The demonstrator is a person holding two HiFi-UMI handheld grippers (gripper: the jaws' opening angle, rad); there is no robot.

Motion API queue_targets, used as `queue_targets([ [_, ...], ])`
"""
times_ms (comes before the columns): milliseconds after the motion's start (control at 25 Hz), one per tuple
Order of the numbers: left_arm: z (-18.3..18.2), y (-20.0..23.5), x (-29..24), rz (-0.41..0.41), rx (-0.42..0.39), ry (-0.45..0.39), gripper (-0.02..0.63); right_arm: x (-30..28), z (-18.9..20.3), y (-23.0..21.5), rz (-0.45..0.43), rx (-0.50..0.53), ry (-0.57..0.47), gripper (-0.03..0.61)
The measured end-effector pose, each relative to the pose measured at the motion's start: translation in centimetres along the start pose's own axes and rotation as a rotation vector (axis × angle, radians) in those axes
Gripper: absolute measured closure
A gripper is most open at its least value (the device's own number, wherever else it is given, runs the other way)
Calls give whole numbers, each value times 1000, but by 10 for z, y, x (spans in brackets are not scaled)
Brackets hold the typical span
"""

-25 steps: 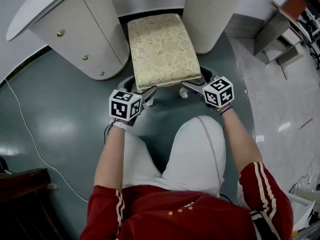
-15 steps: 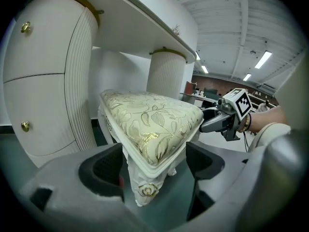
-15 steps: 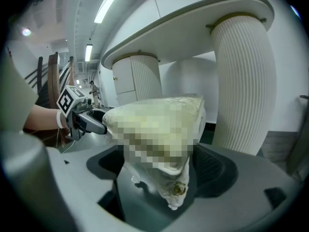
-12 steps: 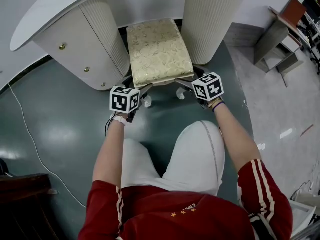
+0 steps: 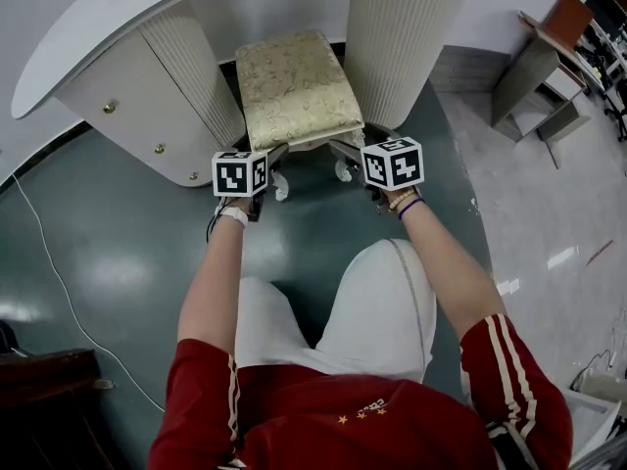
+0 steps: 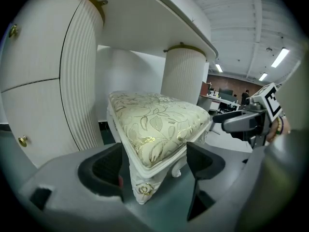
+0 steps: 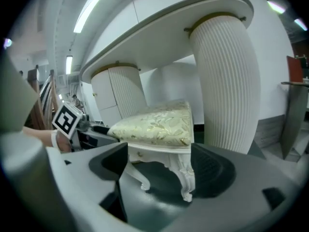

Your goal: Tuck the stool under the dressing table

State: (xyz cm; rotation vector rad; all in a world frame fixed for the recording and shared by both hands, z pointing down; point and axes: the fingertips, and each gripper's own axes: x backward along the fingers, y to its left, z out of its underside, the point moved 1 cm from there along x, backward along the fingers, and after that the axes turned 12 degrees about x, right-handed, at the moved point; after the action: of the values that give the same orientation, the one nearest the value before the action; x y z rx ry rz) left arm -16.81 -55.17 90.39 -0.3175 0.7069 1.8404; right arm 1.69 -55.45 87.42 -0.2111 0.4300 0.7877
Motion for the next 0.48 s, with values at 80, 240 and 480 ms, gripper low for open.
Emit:
queue_targets([
  [80, -6, 5, -7, -20, 5, -6, 188, 8, -13, 2, -1, -27, -41, 183],
  [240, -23, 18, -17, -109, 20, -28, 192, 22, -33, 5, 13, -51, -105, 189],
  [480, -47, 36, -41, -236, 68, -89, 267, 34, -40, 17, 2, -106, -162, 189],
])
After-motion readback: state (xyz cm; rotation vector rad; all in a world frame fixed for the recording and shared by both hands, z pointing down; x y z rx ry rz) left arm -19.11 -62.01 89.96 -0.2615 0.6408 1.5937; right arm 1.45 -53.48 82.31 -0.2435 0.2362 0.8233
